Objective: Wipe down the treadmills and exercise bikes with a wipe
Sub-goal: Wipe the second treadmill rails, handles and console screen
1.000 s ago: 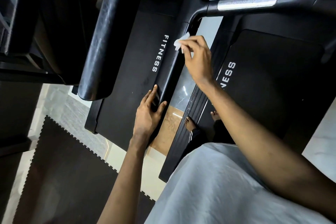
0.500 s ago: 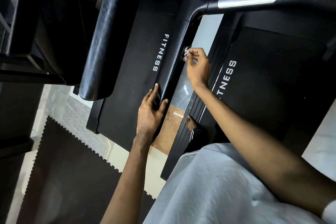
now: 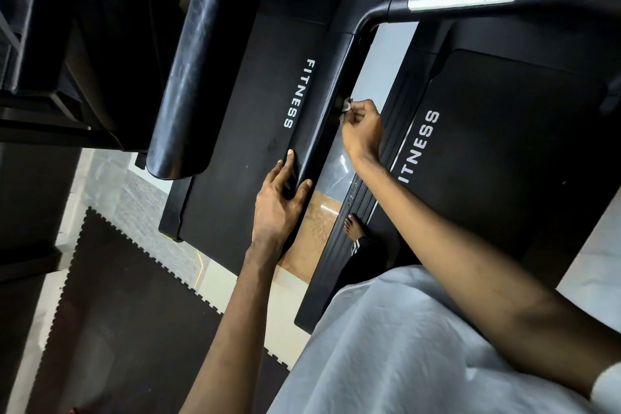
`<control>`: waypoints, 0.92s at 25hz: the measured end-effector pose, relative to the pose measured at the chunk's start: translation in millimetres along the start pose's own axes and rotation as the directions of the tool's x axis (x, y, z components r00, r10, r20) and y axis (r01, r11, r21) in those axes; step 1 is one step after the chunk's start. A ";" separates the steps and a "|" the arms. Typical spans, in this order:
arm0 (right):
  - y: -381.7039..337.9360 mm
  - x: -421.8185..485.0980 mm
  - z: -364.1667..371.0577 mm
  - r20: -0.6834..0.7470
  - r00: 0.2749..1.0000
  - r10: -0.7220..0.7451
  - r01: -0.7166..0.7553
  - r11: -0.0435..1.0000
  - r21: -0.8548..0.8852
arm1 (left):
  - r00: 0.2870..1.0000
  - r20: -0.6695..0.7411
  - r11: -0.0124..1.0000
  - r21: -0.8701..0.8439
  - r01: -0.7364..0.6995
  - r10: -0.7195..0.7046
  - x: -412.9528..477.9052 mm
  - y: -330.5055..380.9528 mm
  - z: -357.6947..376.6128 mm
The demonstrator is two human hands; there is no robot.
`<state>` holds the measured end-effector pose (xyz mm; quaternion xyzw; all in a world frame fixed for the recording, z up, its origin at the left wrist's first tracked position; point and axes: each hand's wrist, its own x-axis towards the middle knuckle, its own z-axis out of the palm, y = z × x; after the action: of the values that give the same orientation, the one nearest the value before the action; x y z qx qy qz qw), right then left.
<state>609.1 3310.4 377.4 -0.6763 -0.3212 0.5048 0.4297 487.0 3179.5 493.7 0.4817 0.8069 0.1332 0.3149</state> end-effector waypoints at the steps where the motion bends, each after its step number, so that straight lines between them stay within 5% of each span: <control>1: -3.1 -1.6 1.1 -0.009 1.000 0.004 -0.004 1.000 -0.009 | 1.000 0.004 1.000 0.006 -0.003 0.003 0.2 -0.6 0.2; 6: -1.0 -58.0 -6.1 0.070 0.982 -0.175 0.172 0.984 0.036 | 0.999 0.001 0.998 0.028 -0.049 0.049 -0.9 -2.9 2.2; 10: -29.0 -46.2 -13.7 -0.027 0.959 -0.284 0.284 0.946 0.155 | 0.993 0.047 0.992 0.067 -0.111 0.108 -4.5 -11.4 -1.4; 13: -34.9 -40.9 -19.1 -0.037 0.920 -0.391 0.392 0.919 0.038 | 0.986 0.059 0.985 0.072 -0.158 0.154 -10.5 -24.2 -5.5; 17: -15.7 -68.9 -22.5 0.167 0.798 -0.580 0.601 0.786 -0.143 | 0.981 0.057 0.981 0.043 -0.187 0.184 -20.1 -45.4 -8.5; 23: -29.3 -64.2 -12.3 -0.039 0.877 -0.478 0.467 0.869 -0.163 | 0.966 0.072 0.969 0.008 -0.248 0.247 -25.0 -69.1 -14.2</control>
<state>602.6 3264.0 431.5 -0.6265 -0.4966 0.3321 0.5006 438.5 3124.7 478.2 0.5858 0.7298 0.1475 0.3201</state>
